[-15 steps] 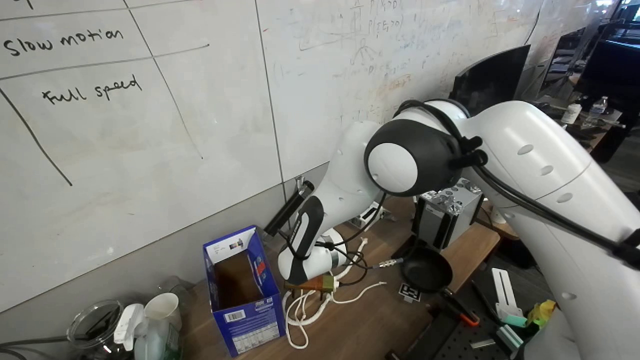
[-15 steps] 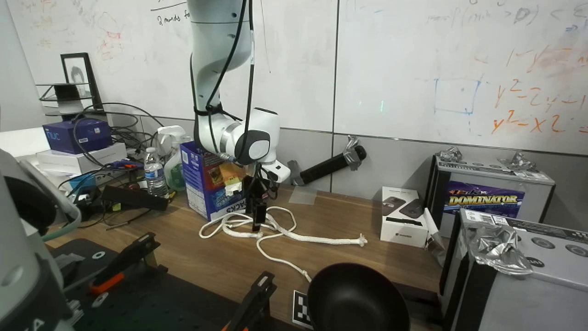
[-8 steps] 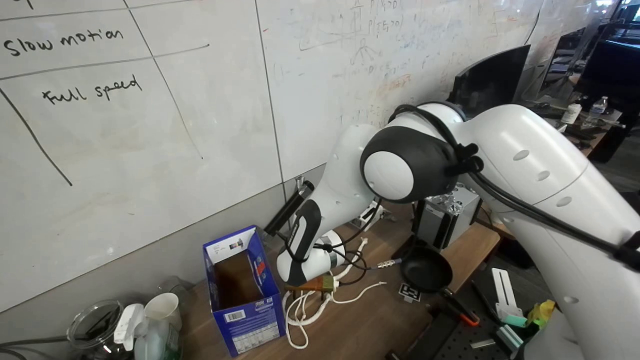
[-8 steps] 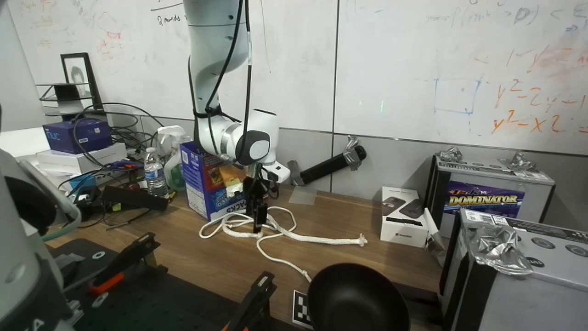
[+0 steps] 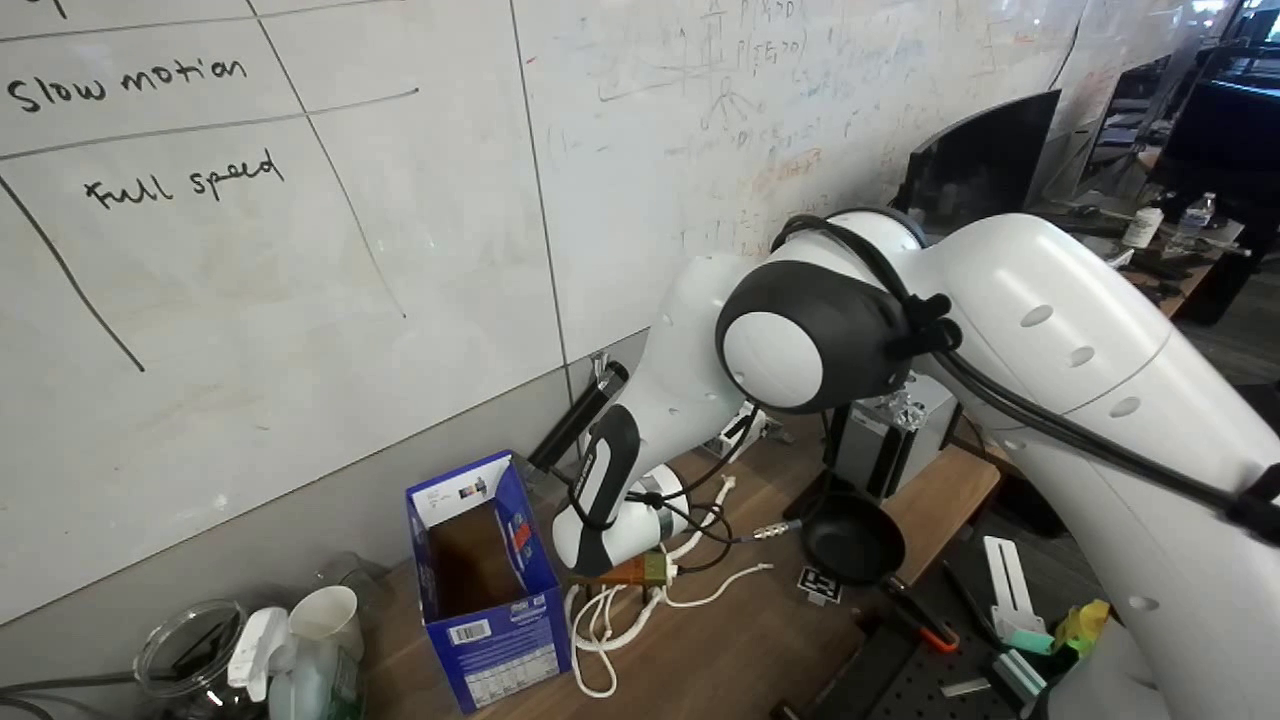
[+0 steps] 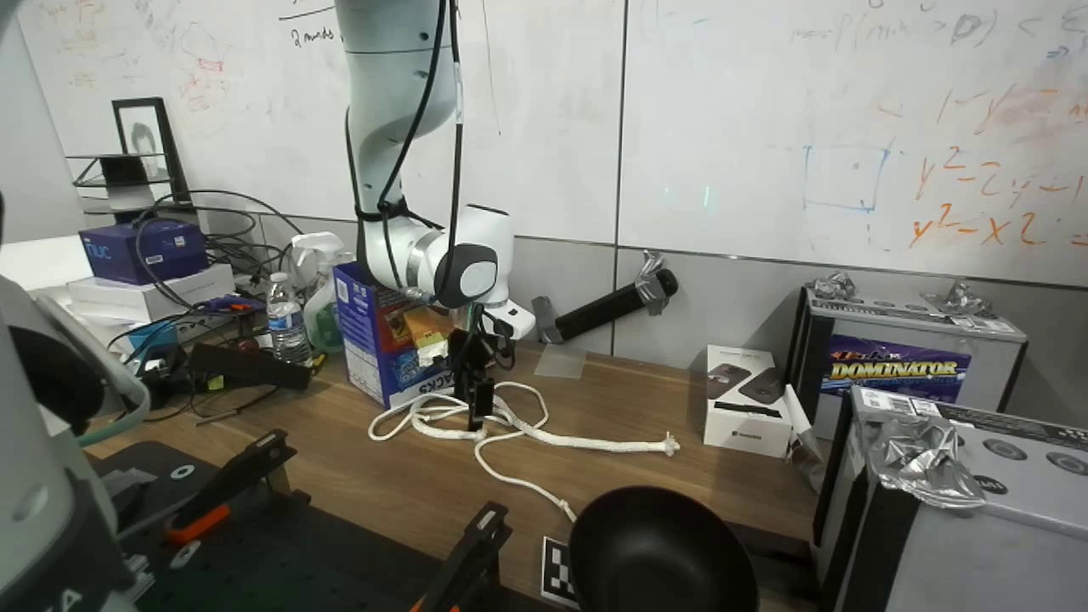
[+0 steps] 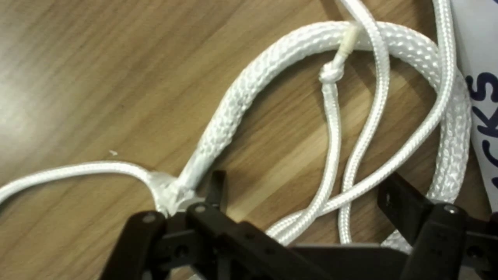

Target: Put the ropes in the box one at a time

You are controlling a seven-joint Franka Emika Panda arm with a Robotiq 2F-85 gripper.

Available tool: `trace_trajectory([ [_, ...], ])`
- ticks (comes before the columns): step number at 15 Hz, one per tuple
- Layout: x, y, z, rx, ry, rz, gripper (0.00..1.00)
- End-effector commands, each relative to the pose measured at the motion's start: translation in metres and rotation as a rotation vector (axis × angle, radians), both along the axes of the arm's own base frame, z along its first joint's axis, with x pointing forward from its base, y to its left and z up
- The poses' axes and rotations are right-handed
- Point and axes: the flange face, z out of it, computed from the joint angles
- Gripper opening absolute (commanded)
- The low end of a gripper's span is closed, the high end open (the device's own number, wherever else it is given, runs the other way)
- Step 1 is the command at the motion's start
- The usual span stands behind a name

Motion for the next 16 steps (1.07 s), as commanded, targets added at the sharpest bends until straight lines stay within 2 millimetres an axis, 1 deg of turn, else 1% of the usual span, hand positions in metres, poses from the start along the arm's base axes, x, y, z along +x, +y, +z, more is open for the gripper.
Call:
trace_trajectory([
  [1, 0.007, 0.002, -0.002, -0.018, -0.011, 0.021, 0.75],
  [2, 0.007, 0.002, -0.002, -0.021, -0.011, 0.024, 0.73],
  [3, 0.008, 0.002, -0.002, -0.022, -0.011, 0.025, 0.66],
  [5, 0.01, 0.003, -0.001, -0.021, -0.015, 0.028, 0.5],
  [7, 0.011, 0.005, 0.0, -0.02, -0.018, 0.031, 0.36],
  [10, 0.013, 0.006, 0.001, -0.019, -0.018, 0.036, 0.12],
  [11, 0.013, 0.006, 0.002, -0.017, -0.019, 0.037, 0.05],
  [13, 0.013, 0.006, 0.002, -0.018, -0.015, 0.04, 0.0],
  [14, 0.013, 0.006, 0.004, -0.016, -0.011, 0.042, 0.03],
  [16, 0.012, 0.005, 0.009, -0.018, -0.007, 0.045, 0.04],
])
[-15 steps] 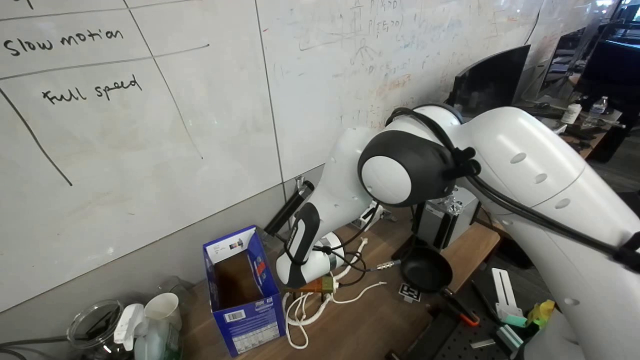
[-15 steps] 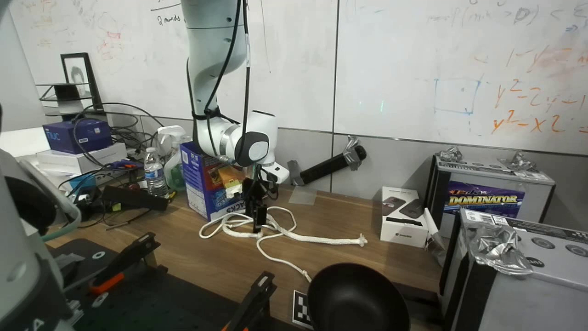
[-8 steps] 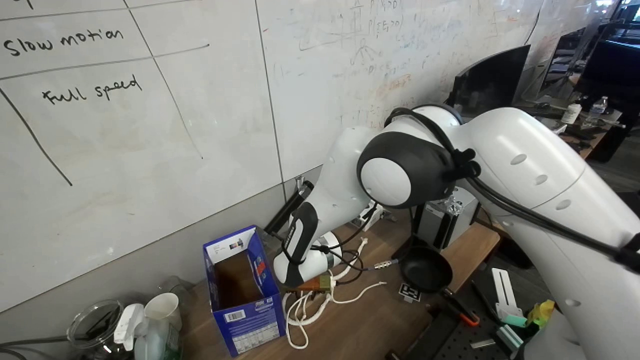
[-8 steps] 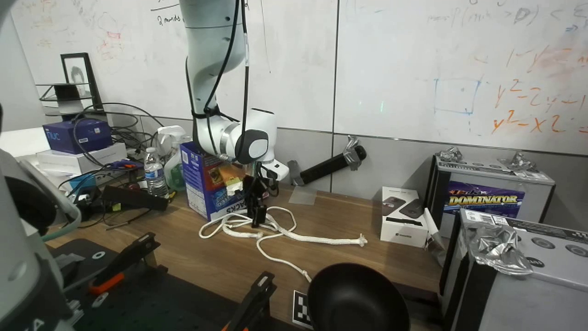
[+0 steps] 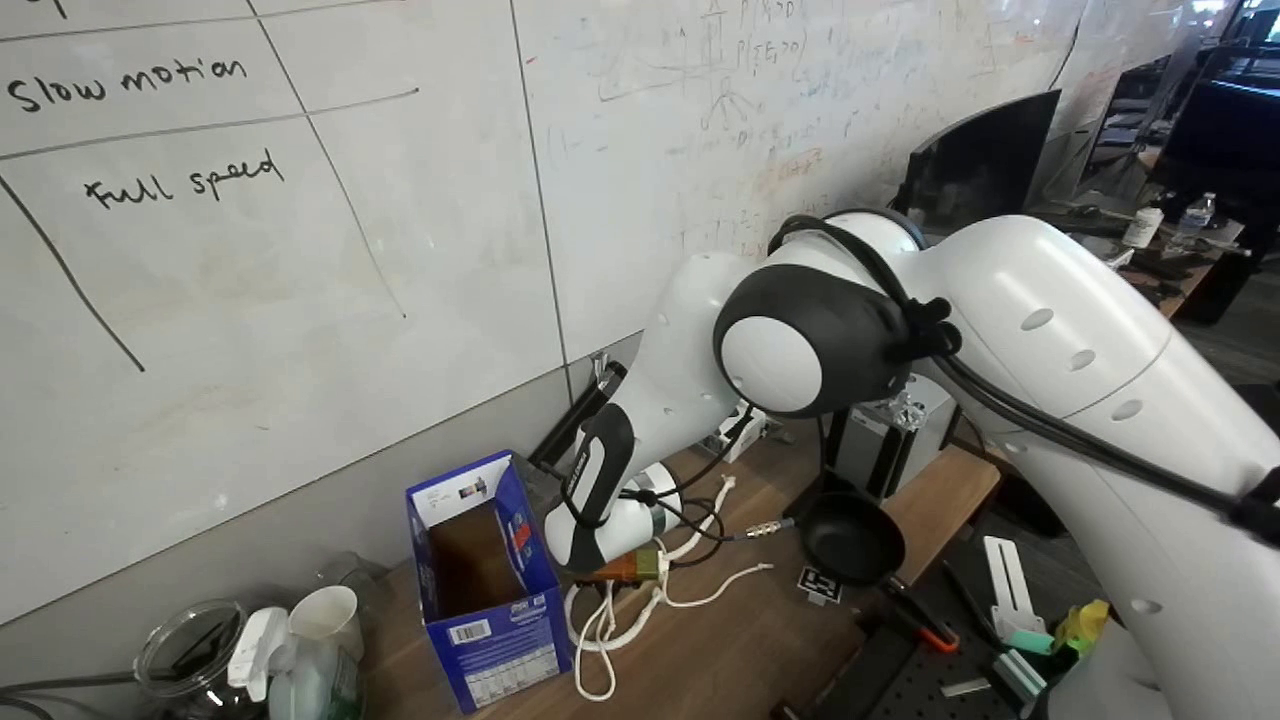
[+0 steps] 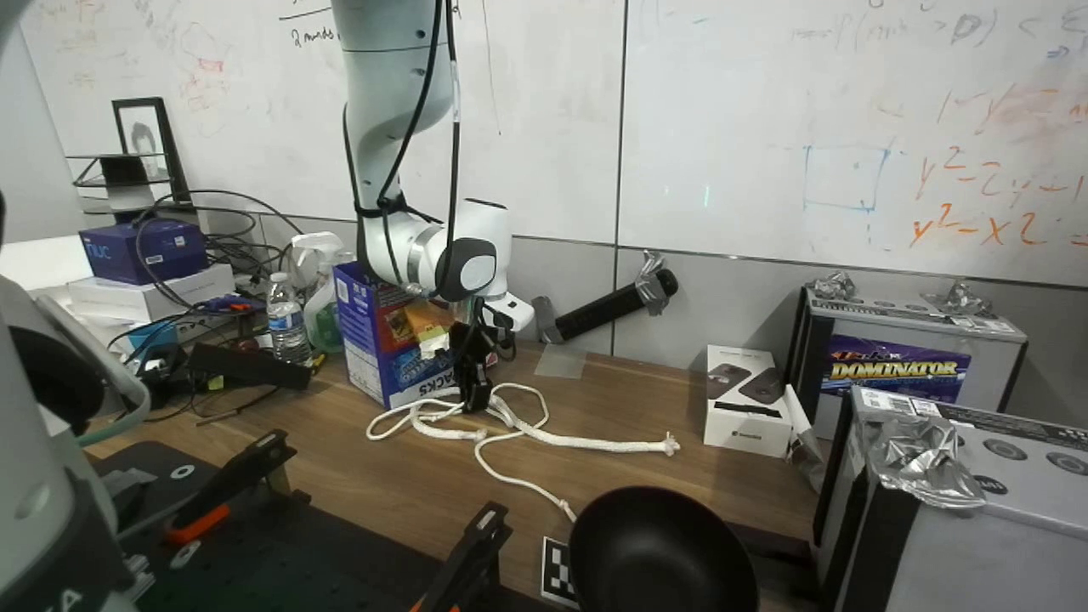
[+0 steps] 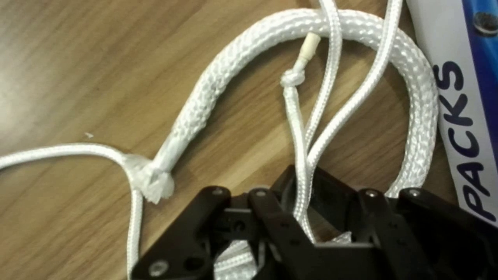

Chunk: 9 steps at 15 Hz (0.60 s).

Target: Put the ropes in the box one at a time

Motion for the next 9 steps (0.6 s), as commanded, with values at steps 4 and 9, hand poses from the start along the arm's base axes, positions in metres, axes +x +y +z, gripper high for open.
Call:
trace_trajectory([
  [4, -0.002, -0.01, 0.029, -0.04, 0.023, 0.028, 0.04],
  [9, -0.001, -0.021, 0.092, -0.083, -0.017, 0.054, 0.04],
])
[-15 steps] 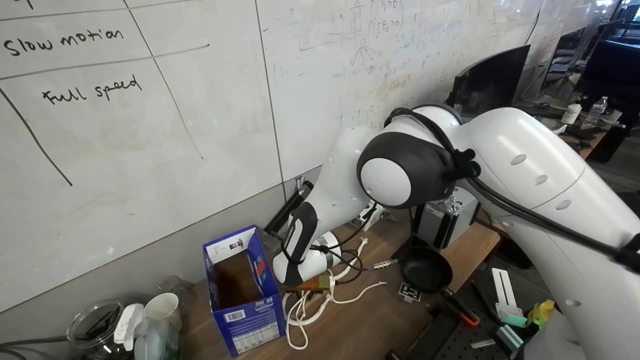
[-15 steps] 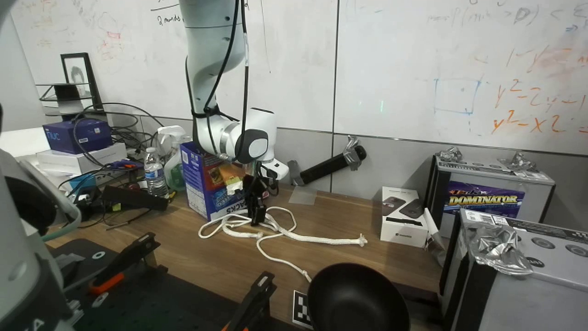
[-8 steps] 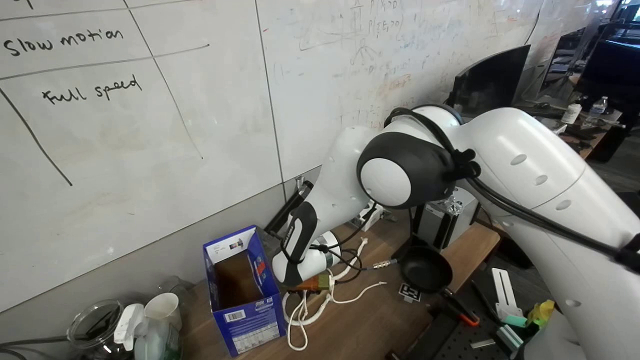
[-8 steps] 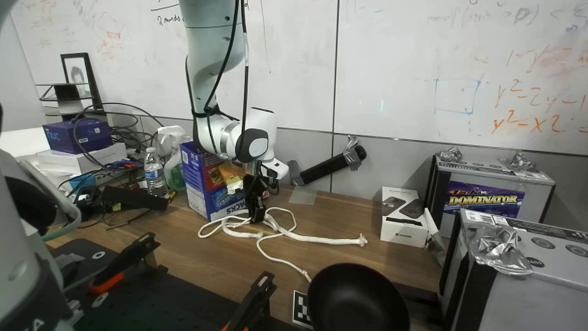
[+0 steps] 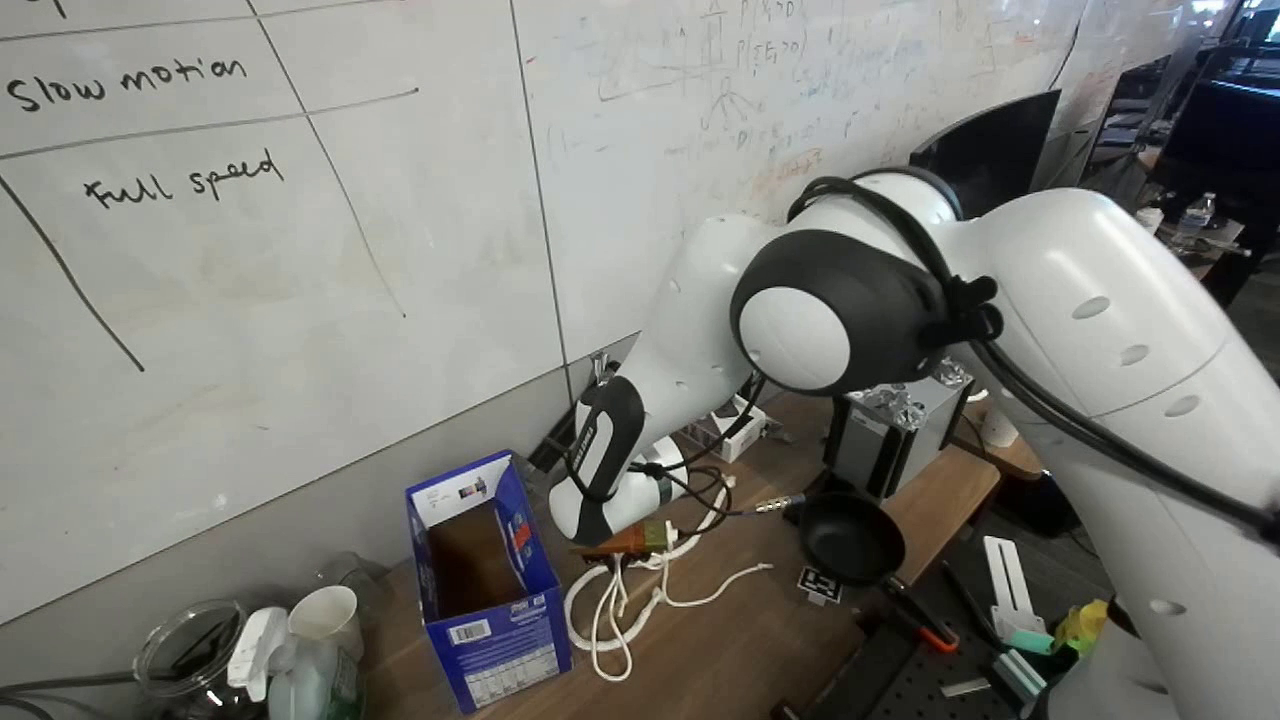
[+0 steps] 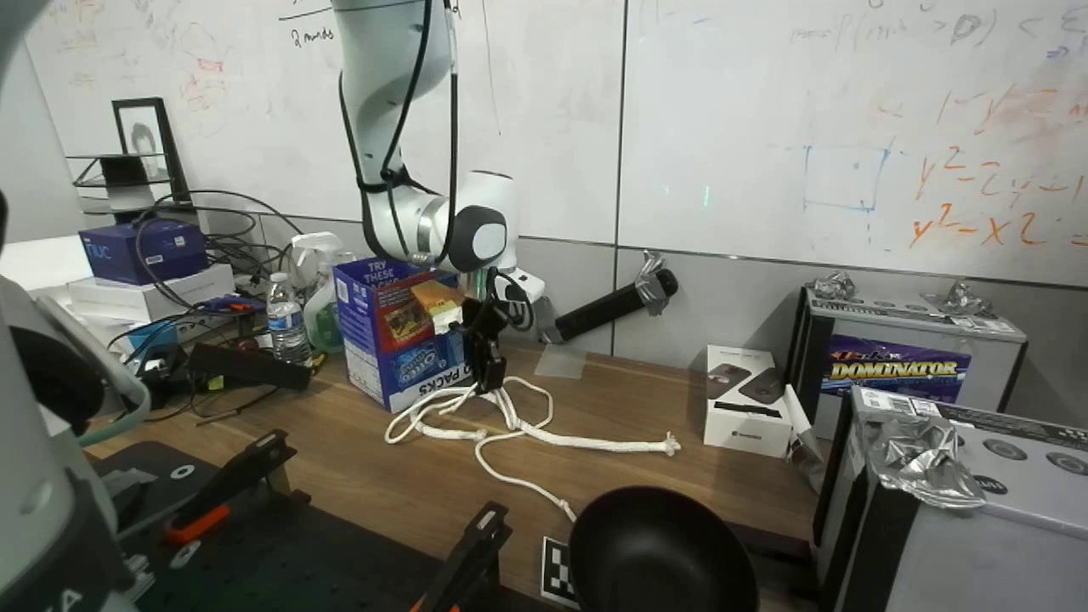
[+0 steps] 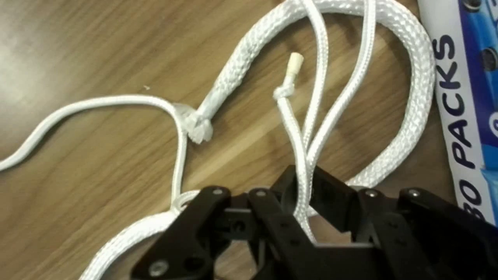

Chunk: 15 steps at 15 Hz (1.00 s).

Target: Put the ropes in the box one at a time

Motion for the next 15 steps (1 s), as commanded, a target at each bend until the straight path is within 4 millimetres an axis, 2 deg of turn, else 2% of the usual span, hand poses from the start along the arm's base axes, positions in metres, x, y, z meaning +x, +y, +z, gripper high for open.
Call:
trace_trajectory([
  [1, -0.005, -0.004, 0.071, -0.042, -0.03, 0.027, 0.04],
  [4, 0.008, -0.005, 0.134, -0.087, -0.074, 0.067, 0.04],
  [7, 0.026, 0.004, 0.207, -0.095, -0.138, 0.144, 0.04],
  [11, 0.044, 0.028, 0.297, -0.088, -0.197, 0.226, 0.04],
  [15, 0.051, 0.06, 0.365, -0.058, -0.236, 0.291, 0.04],
])
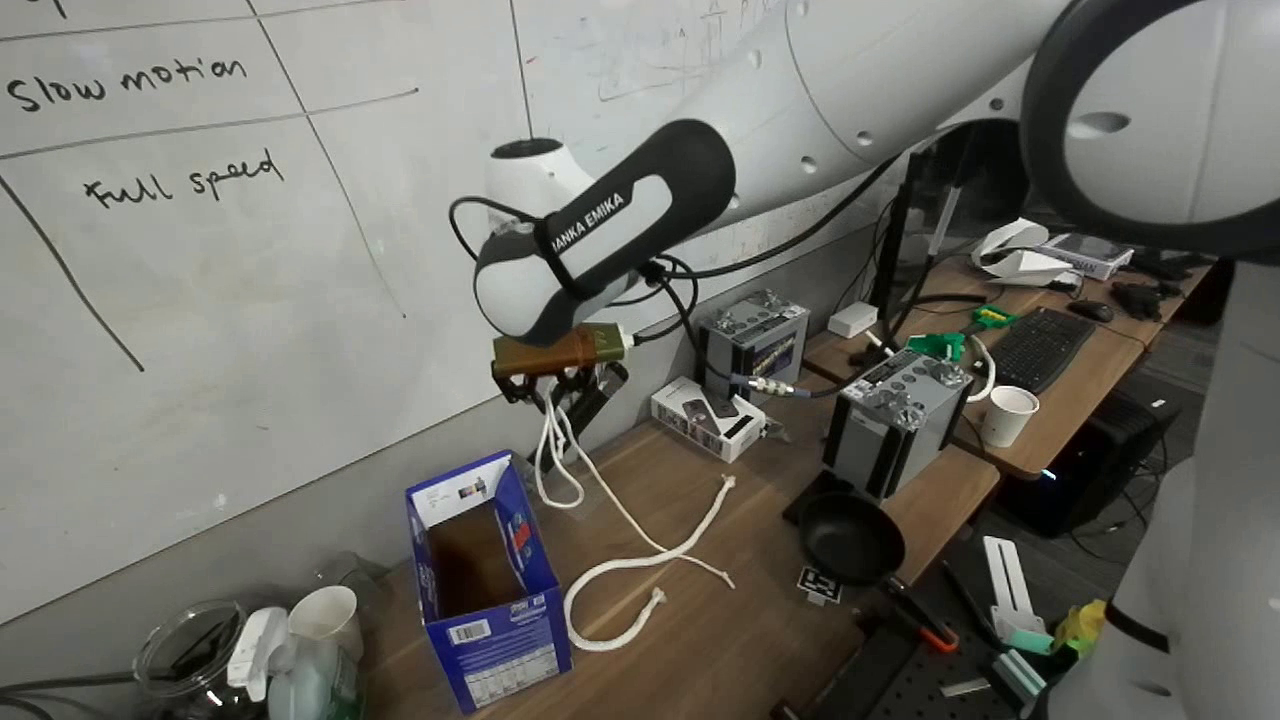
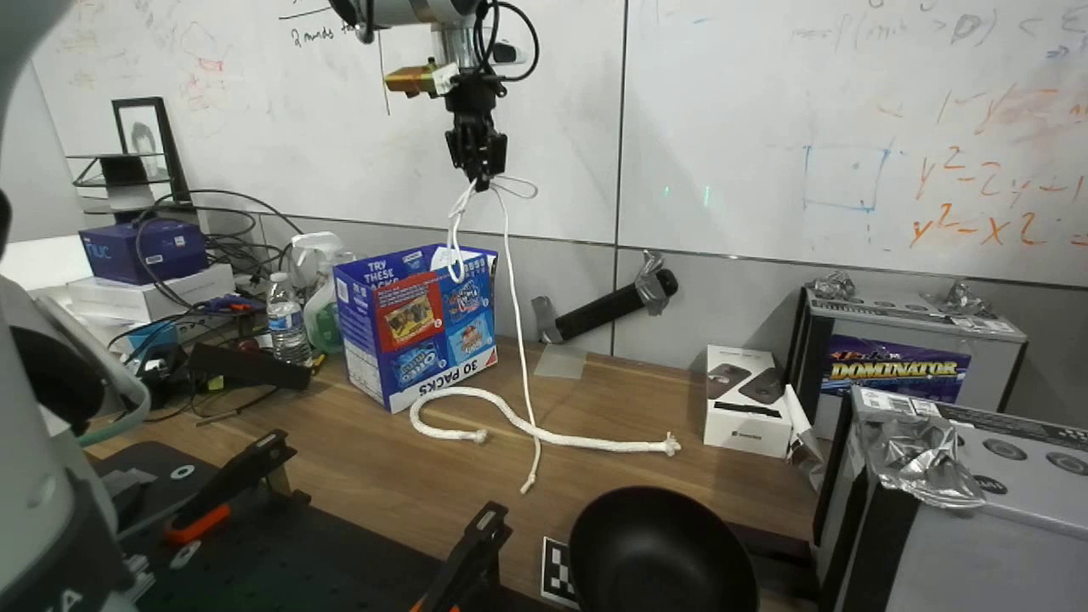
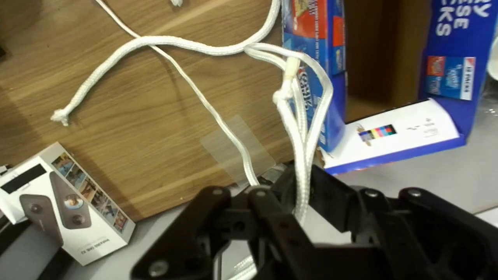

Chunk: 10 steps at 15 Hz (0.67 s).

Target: Put the ropes in the box one at a time

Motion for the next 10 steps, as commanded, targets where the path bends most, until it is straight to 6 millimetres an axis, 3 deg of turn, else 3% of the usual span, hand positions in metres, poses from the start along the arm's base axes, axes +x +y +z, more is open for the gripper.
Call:
trace_trajectory([
  [1, 0.009, 0.022, 0.052, 0.014, -0.023, 0.07, 0.04],
  [2, 0.011, 0.029, 0.067, 0.02, -0.032, 0.085, 0.04],
  [6, 0.018, 0.059, 0.093, 0.058, -0.061, 0.167, 0.04],
  [10, 0.019, 0.094, 0.087, 0.086, -0.079, 0.259, 0.04],
])
